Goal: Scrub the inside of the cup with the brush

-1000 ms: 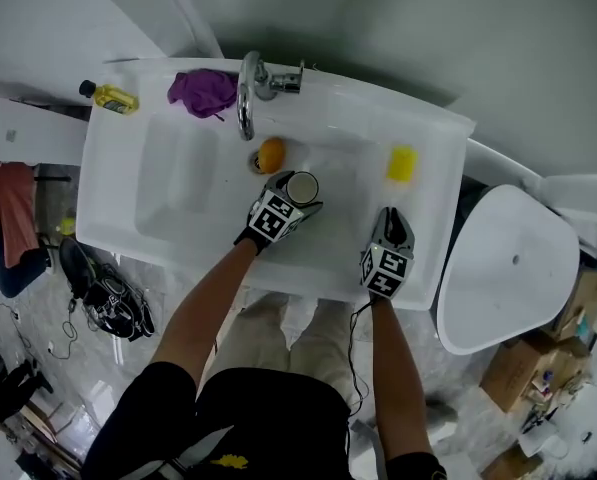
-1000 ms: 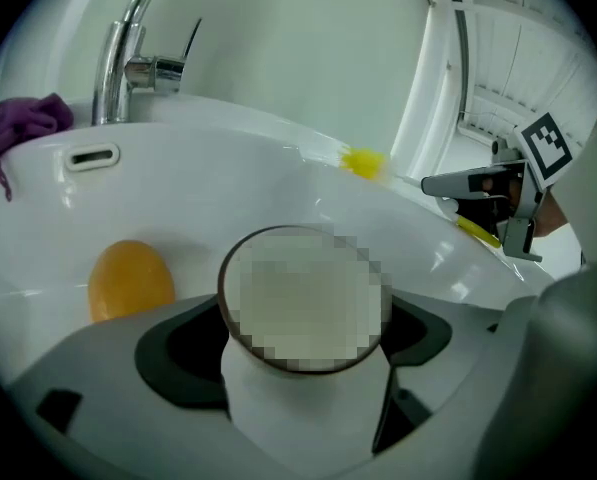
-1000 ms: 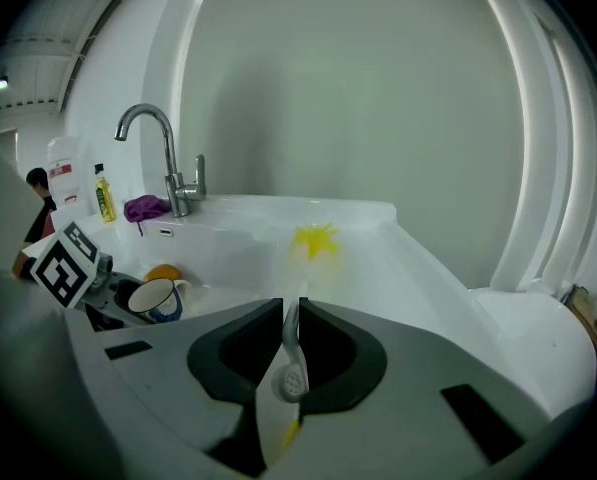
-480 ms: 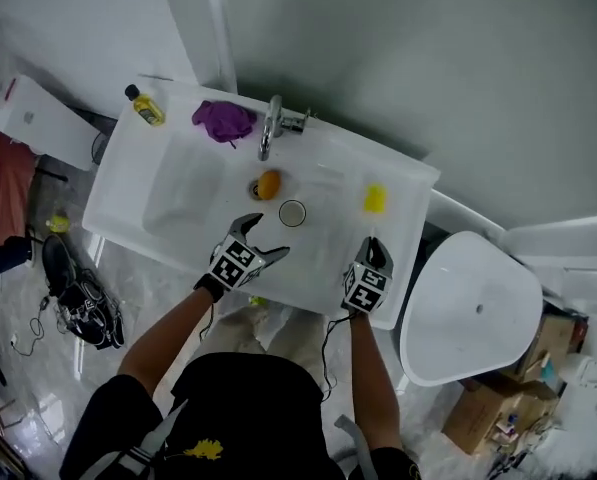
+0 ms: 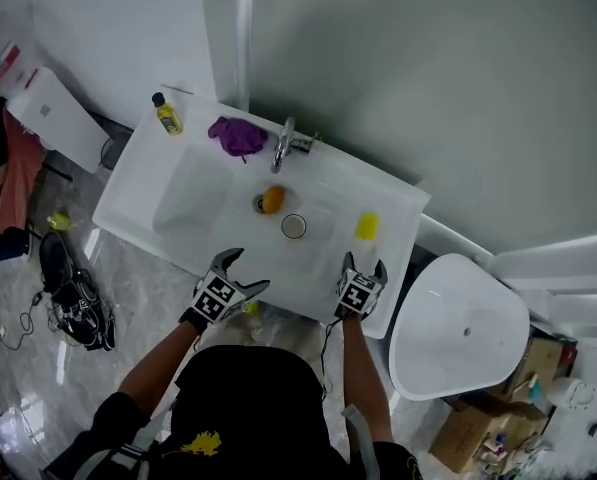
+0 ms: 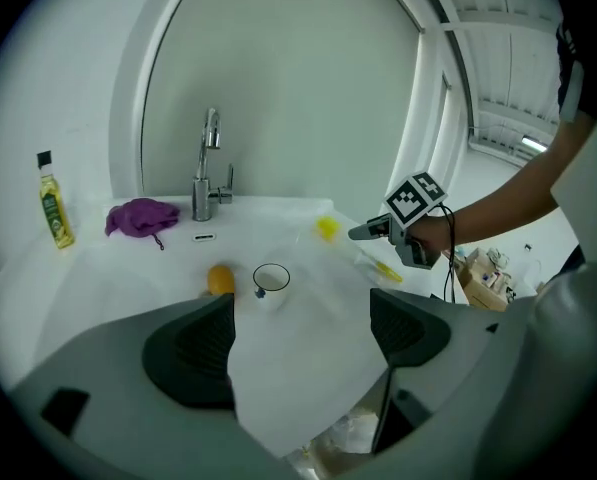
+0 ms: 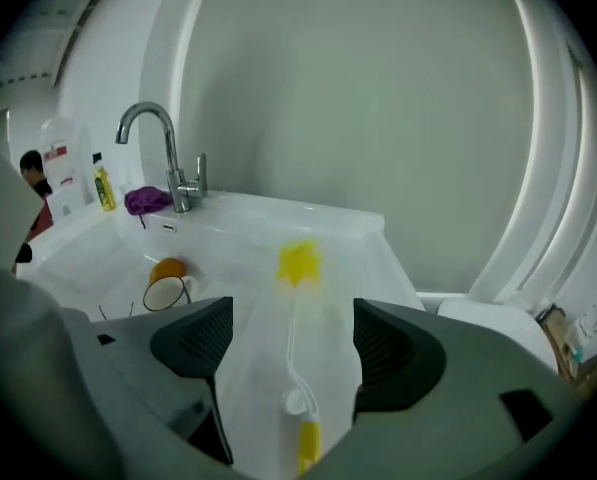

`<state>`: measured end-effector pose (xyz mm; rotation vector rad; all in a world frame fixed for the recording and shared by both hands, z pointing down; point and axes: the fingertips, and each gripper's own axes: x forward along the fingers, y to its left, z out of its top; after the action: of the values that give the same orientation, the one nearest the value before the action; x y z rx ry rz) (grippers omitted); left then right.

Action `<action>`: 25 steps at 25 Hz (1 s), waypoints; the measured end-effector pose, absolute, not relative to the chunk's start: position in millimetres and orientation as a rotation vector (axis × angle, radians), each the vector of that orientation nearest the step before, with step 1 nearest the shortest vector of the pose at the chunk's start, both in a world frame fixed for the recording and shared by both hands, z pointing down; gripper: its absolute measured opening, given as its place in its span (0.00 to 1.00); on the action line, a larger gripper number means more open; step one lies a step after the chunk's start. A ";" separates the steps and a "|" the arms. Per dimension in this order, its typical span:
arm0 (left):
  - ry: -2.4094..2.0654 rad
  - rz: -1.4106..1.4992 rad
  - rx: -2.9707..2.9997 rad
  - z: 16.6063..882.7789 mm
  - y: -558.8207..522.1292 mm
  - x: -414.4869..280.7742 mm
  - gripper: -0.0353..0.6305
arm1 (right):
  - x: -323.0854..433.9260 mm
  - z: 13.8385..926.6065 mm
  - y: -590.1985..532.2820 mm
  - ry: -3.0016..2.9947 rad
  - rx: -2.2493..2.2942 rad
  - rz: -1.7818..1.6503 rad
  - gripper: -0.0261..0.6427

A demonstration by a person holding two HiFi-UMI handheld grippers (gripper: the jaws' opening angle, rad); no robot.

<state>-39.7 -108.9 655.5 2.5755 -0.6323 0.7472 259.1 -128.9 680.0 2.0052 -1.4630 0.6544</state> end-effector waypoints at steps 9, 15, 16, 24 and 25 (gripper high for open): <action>-0.870 0.490 2.674 618.1 -137.3 -44.7 0.33 | 185.3 624.5 -101.2 -1.726 1.995 0.751 0.29; -0.941 0.209 2.775 538.6 -133.4 -36.2 0.08 | 154.8 543.0 -81.8 -1.872 2.137 0.506 0.08; -0.929 0.193 2.780 529.6 -132.6 -36.6 0.08 | 151.7 532.8 -83.6 -1.897 2.155 0.488 0.08; -0.835 0.258 2.822 509.3 -106.1 -31.3 0.08 | 138.7 503.4 -77.0 -1.967 2.155 0.471 0.08; -0.826 0.261 2.819 505.7 -100.9 -29.9 0.08 | 139.3 500.0 -72.9 -1.967 2.147 0.477 0.08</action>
<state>-29.9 -100.9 505.7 2.8187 -0.8262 0.2608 139.3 -72.9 500.0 2.1471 -1.9674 0.4772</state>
